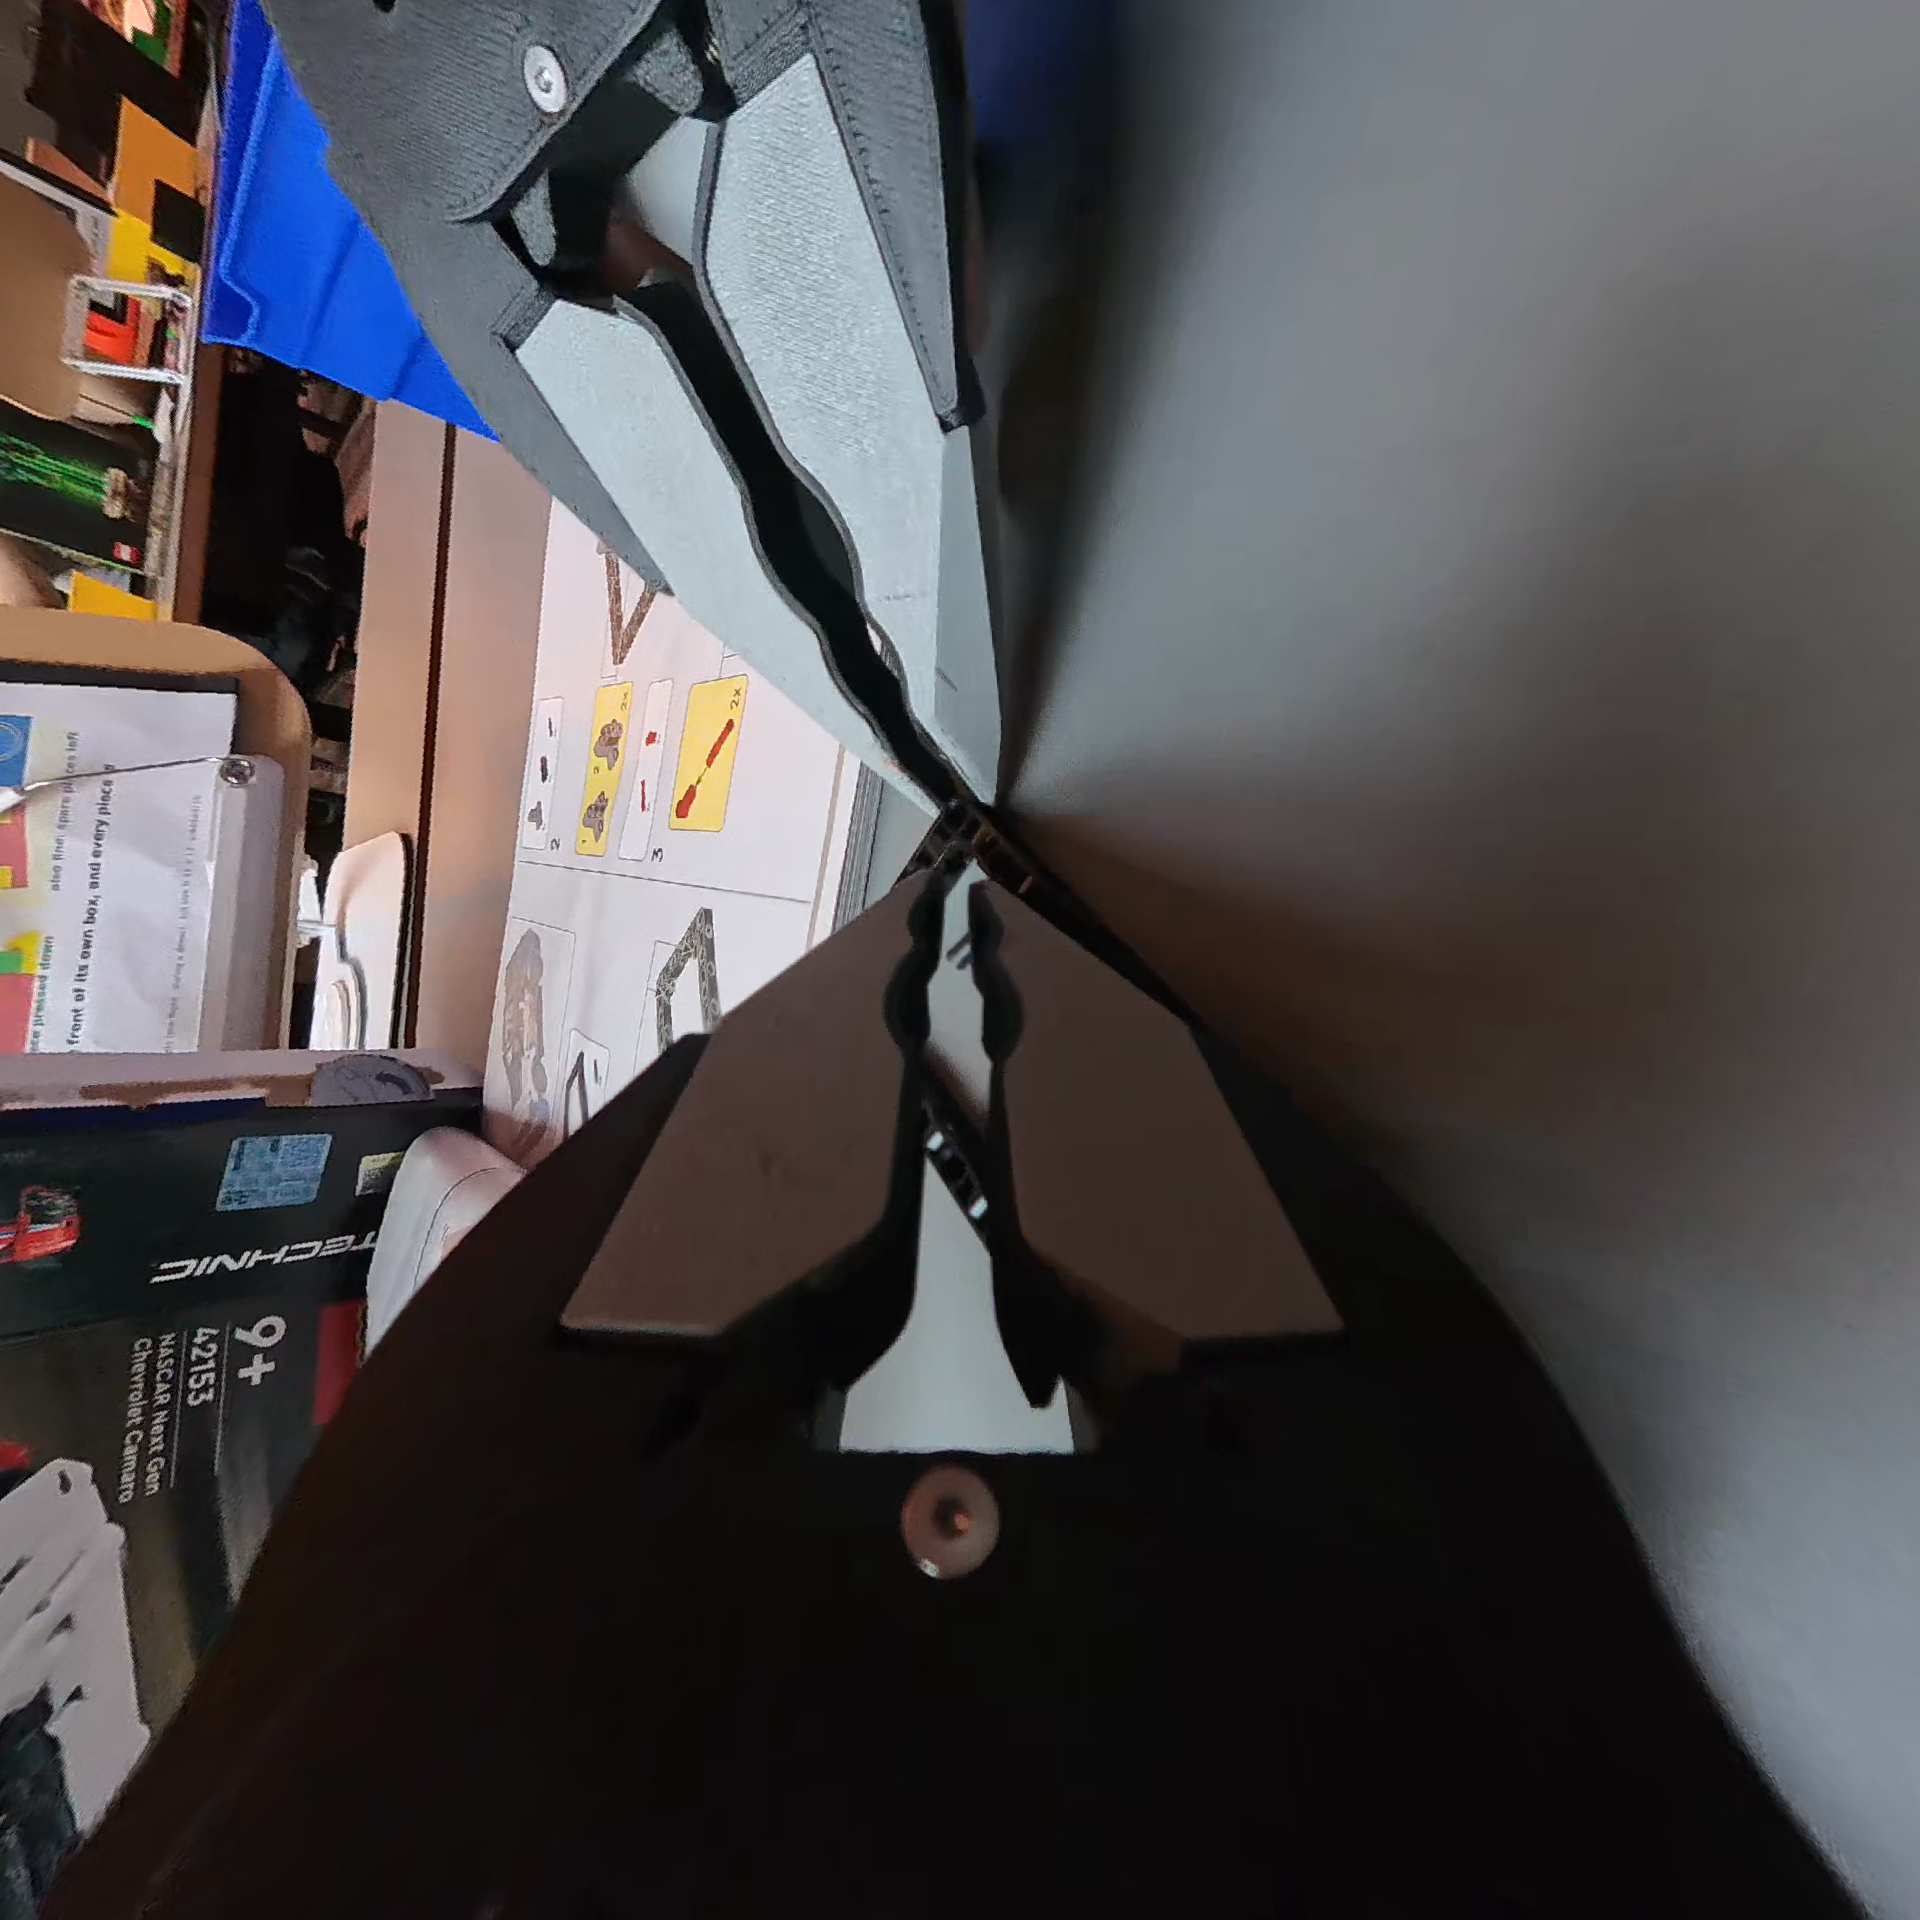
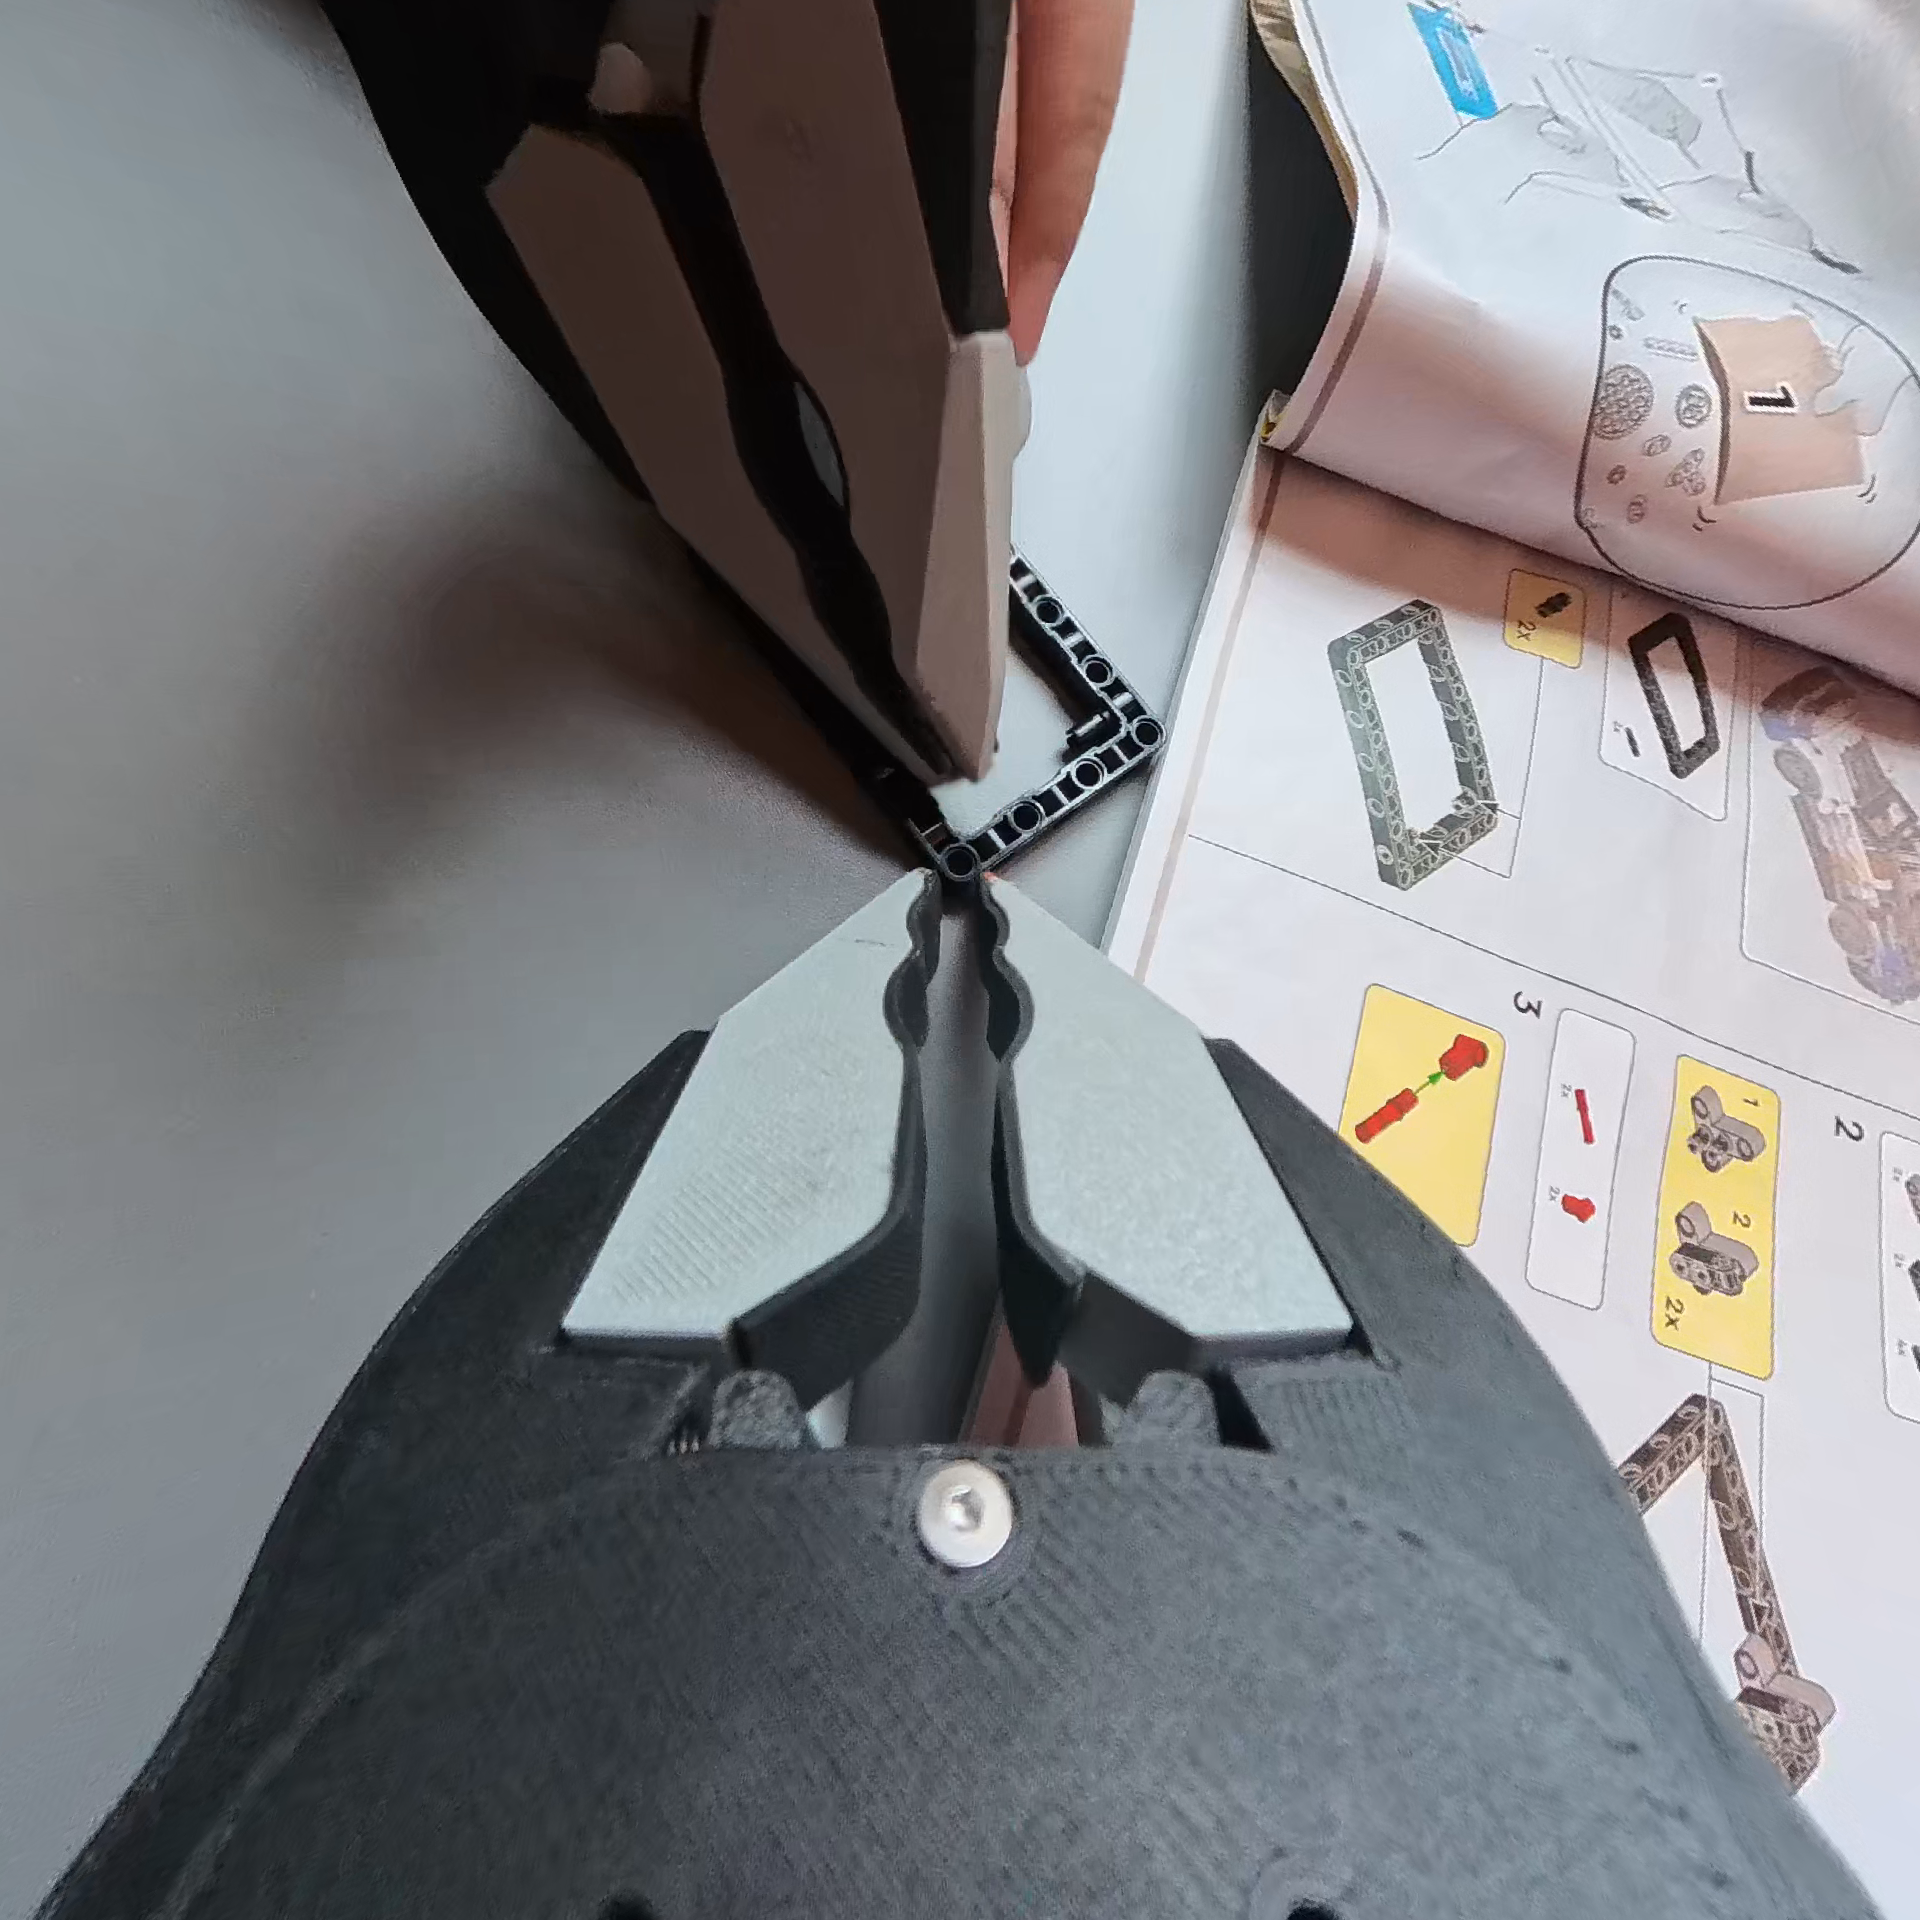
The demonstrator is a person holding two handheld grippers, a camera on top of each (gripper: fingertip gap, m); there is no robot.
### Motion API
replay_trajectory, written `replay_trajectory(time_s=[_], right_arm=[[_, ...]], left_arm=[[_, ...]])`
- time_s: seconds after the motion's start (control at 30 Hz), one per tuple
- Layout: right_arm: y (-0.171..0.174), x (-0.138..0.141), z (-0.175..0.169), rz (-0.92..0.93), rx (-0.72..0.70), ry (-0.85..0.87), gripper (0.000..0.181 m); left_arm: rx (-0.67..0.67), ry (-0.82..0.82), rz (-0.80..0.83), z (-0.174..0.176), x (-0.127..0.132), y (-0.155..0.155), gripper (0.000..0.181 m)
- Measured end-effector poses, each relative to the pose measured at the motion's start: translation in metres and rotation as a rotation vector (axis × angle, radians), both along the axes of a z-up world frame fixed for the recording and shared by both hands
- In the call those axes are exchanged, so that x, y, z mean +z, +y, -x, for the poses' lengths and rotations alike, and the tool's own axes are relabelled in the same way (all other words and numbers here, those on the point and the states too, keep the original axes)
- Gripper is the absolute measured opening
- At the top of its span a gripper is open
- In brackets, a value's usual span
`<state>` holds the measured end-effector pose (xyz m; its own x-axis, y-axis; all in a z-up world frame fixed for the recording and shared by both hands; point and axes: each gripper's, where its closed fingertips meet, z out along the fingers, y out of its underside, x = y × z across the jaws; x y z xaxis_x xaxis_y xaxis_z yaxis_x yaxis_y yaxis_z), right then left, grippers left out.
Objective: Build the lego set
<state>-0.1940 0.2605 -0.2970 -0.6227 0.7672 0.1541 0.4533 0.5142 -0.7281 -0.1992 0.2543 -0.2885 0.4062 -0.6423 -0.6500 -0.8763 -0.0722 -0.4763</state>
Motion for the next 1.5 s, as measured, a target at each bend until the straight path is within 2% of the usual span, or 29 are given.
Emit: replay_trajectory(time_s=[0.27,0.4,0.6,0.7,0.73,0.87,1.07,1.23,1.5], right_arm=[[0.001,0.0,0.0,-0.003,-0.005,0.002,0.003],[0.001,0.001,-0.004,0.012,-0.012,-0.006,0.011],[0.0,0.003,-0.004,0.058,-0.024,-0.019,0.02],[-0.002,0.01,-0.005,0.104,-0.033,-0.001,0.022],[-0.003,0.014,-0.006,0.129,-0.036,0.01,0.022],[-0.004,0.029,-0.01,0.23,-0.046,0.055,0.023],[0.001,0.029,-0.013,0.249,-0.07,0.046,0.023],[-0.003,0.027,-0.014,0.239,-0.052,0.034,0.023],[-0.009,0.032,-0.015,0.268,-0.025,0.044,0.023]], left_arm=[[0.035,-0.051,0.0,0.011,0.012,-0.002,0.002],[0.041,-0.083,0.095,0.017,0.012,-0.008,0.0],[-0.004,-0.077,0.241,0.016,0.002,-0.007,0.008],[-0.028,-0.029,0.284,0.013,-0.008,-0.006,0.005],[-0.024,-0.022,0.281,0.012,-0.009,-0.004,0.0],[-0.028,-0.03,0.305,0.01,-0.009,-0.002,0.0],[-0.001,-0.028,0.301,0.014,-0.007,-0.001,0.007],[-0.116,0.093,0.266,0.009,-0.003,-0.006,0.009],[-0.345,0.321,0.347,0.008,0.001,-0.008,0.01]])
